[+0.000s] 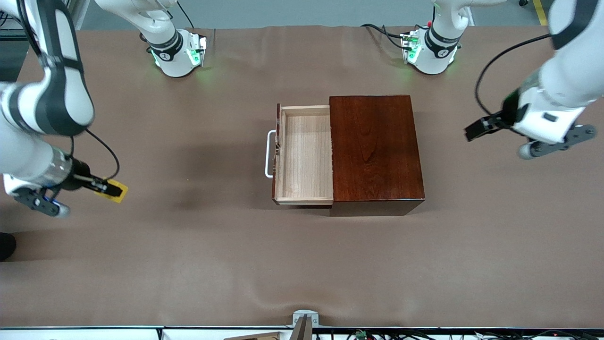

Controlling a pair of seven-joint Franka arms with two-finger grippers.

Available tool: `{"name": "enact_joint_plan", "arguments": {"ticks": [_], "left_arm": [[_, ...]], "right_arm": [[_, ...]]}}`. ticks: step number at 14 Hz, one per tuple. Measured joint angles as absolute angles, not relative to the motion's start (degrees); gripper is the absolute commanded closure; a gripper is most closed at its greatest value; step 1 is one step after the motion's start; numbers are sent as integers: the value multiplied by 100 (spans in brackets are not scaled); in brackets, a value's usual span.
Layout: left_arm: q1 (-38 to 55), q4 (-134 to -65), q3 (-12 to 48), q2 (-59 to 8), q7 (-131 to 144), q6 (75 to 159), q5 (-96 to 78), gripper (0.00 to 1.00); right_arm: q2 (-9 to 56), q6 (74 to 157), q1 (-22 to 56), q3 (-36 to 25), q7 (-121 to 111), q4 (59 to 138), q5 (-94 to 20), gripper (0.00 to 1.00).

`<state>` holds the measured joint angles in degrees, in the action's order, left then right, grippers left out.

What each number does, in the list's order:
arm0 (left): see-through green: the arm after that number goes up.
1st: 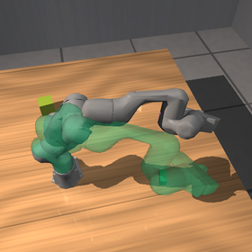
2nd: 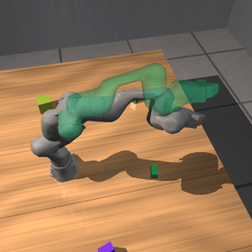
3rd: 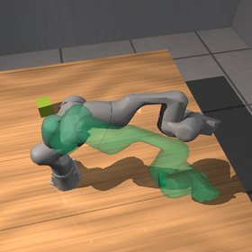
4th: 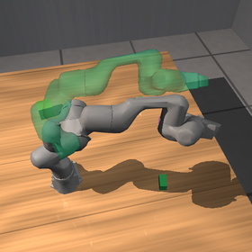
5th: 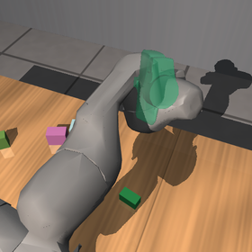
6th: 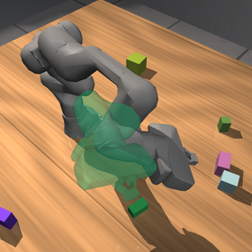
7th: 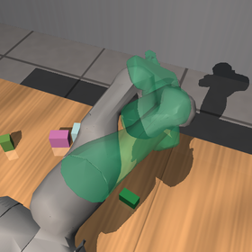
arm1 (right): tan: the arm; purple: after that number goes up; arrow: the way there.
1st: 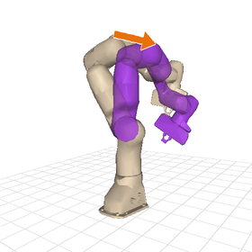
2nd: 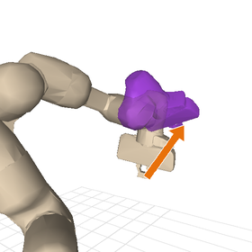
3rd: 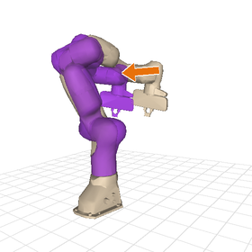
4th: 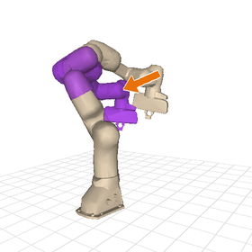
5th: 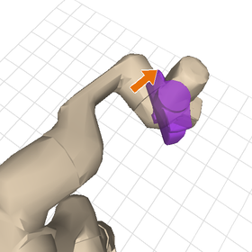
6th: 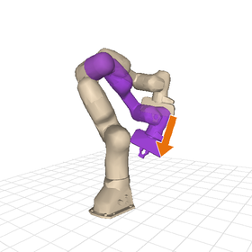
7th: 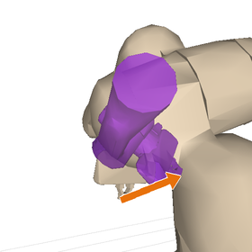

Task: Open drawer, take yellow block, close drawer
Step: 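Hold the cube aside while the left gripper reaches the drawer handle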

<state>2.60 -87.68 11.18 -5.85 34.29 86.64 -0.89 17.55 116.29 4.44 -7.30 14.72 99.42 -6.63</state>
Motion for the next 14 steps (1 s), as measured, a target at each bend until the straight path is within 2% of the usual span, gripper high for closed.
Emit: {"name": "enact_joint_plan", "arguments": {"ticks": [6, 9, 14], "left_arm": [[1330, -8444, 1411, -1625, 5607, 8737, -93, 0], [1945, -8178, 1424, -2039, 6766, 8827, -94, 0], [2802, -7793, 1429, -2637, 8588, 9518, -94, 0]], "right_arm": [[2726, 12717, 163, -725, 778, 9910, -663, 87], [3010, 12765, 93, -710, 669, 9779, -669, 88], [3368, 12765, 231, -555, 669, 9517, -693, 91]]}}
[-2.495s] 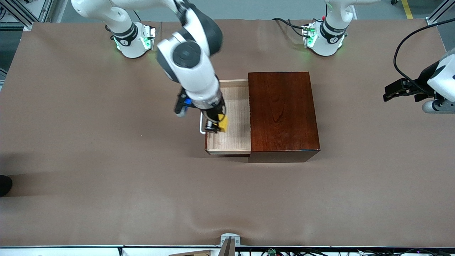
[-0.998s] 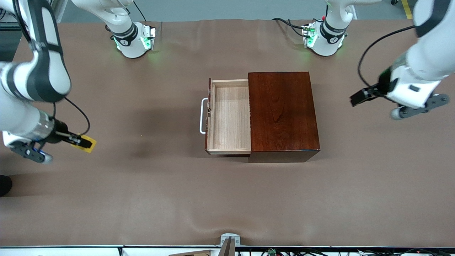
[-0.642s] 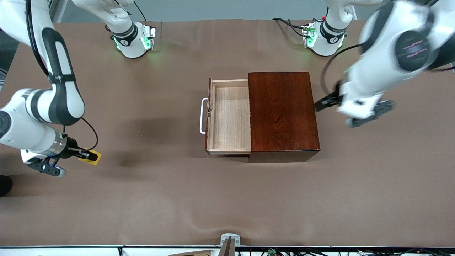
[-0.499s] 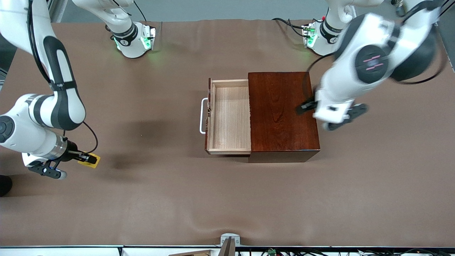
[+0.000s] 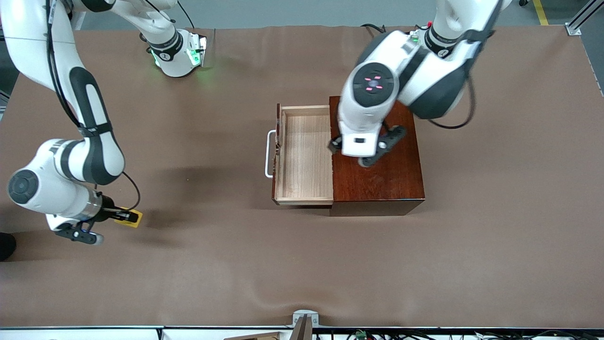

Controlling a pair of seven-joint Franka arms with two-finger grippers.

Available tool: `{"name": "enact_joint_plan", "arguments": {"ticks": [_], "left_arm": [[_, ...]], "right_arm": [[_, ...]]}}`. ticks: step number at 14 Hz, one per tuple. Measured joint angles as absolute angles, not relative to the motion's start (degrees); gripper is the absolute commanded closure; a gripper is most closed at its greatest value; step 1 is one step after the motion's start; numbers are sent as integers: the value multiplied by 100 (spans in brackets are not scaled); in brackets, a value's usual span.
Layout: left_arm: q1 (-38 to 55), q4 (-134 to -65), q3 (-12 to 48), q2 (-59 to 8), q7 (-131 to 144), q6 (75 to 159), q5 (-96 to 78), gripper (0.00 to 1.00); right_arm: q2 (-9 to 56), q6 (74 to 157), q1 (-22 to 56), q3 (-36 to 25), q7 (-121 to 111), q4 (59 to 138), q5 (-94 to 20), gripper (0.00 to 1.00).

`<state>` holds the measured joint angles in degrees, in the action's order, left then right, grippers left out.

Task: Open drawer, take yellow block, close drawer
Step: 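Hold the cube aside while the left gripper reaches the drawer handle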

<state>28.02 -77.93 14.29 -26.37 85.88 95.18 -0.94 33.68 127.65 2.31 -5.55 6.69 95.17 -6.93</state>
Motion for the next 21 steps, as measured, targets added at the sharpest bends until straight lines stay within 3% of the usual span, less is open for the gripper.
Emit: {"name": "enact_joint_plan", "arguments": {"ticks": [10, 13, 14, 15, 16, 21], "left_arm": [[3956, -7647, 1359, -3231, 12536, 11562, -94, 0], [4309, -7461, 1033, -3520, 13533, 12028, -94, 0], [4478, -7381, 841, -3620, 13833, 12146, -94, 0], [4665, -7326, 633, -3708, 14064, 12282, -94, 0], [4829, -7292, 476, -3777, 14192, 12403, -94, 0], [5118, -7244, 341, -4012, 14270, 12538, -94, 0]], "right_arm": [[4082, 13377, 832, -539, 678, 9235, -964, 91], [4144, 13380, 873, -535, 678, 9229, -1029, 88], [4154, 13380, 875, -530, 677, 9229, -1033, 74], [4166, 13380, 881, -521, 677, 9228, -1035, 45], [4178, 13380, 893, -511, 677, 9225, -1038, 0], [4189, 13389, 917, -510, 678, 9176, -1128, 0]]}}
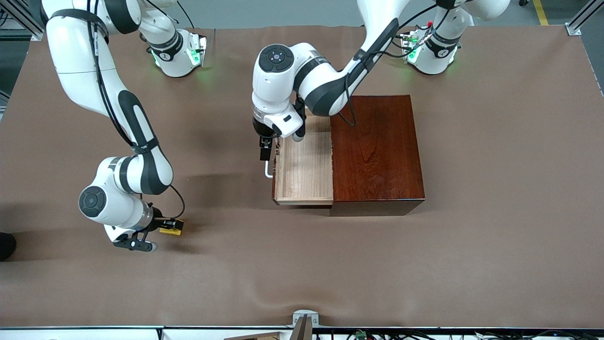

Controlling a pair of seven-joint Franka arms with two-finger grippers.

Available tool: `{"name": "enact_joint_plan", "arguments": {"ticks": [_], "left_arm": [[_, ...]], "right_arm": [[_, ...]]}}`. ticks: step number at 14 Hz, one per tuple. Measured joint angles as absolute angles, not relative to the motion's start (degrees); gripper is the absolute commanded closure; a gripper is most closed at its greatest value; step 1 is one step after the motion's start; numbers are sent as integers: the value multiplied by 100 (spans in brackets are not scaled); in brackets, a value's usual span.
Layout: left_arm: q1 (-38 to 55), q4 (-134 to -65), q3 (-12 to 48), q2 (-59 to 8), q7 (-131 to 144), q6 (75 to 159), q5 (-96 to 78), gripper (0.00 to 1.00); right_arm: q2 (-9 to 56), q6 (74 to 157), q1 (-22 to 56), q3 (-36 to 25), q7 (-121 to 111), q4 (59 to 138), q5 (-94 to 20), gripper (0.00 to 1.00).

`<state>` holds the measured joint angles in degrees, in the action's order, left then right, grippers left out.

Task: Open drawer, take yellow block, close drawer
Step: 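Hold the cube aside while the left gripper reaches the drawer handle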

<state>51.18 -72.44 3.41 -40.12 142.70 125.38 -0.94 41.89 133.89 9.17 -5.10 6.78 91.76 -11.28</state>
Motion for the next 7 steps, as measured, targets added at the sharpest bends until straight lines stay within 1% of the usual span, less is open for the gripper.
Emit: {"name": "enact_joint_plan", "arguments": {"ticks": [4, 7], "left_arm": [[5149, -7244, 338, -4140, 14151, 12565, -94, 0], [5153, -7252, 331, -4220, 14004, 12563, -77, 0]], "right_arm": [[4124, 13359, 916, -526, 677, 9019, -1132, 0], [3771, 12891, 914, -551, 677, 8898, -1133, 0]]}}
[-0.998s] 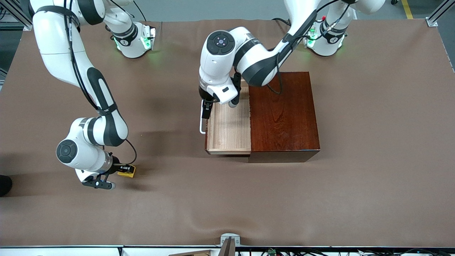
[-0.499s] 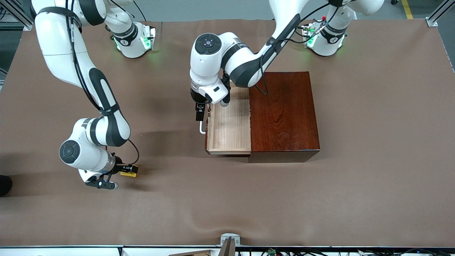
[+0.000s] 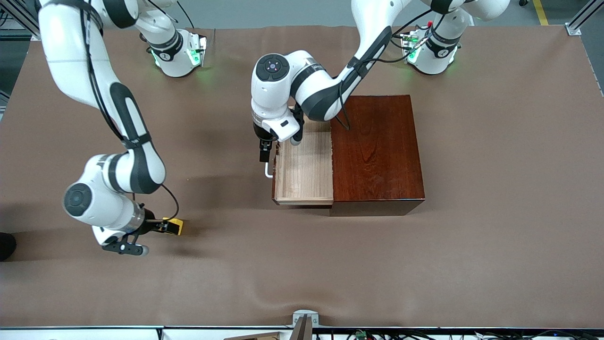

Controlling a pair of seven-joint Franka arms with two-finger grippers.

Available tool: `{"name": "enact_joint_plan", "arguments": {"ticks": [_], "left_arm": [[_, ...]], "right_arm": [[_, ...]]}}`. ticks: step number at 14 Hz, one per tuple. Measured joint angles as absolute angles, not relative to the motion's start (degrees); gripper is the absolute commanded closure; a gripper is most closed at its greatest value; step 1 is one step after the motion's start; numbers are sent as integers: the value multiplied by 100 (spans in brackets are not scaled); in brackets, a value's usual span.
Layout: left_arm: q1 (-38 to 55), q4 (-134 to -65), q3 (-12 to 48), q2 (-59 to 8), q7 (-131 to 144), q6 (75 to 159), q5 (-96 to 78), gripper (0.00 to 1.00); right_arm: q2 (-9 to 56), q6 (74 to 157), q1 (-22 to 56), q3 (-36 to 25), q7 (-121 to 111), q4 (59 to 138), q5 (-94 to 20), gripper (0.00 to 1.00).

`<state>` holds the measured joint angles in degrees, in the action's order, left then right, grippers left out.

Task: Open drawer, take yellow block, close drawer
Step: 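Hold the cube aside while the left gripper reaches the drawer handle, then release the yellow cube onto the table while the left gripper pushes the drawer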

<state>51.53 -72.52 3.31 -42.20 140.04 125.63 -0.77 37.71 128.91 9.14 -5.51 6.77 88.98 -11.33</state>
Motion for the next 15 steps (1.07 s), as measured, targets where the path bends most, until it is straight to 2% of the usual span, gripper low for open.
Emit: {"name": "enact_joint_plan", "arguments": {"ticks": [8, 15], "left_arm": [[5163, -7224, 313, -4267, 13768, 12151, -55, 0], [5175, -7027, 63, -4285, 13784, 11285, 165, 0]], "right_arm": [[2084, 10368, 838, -638, 642, 8770, -737, 0], [275, 10031, 475, -663, 501, 9892, -405, 0]]}}
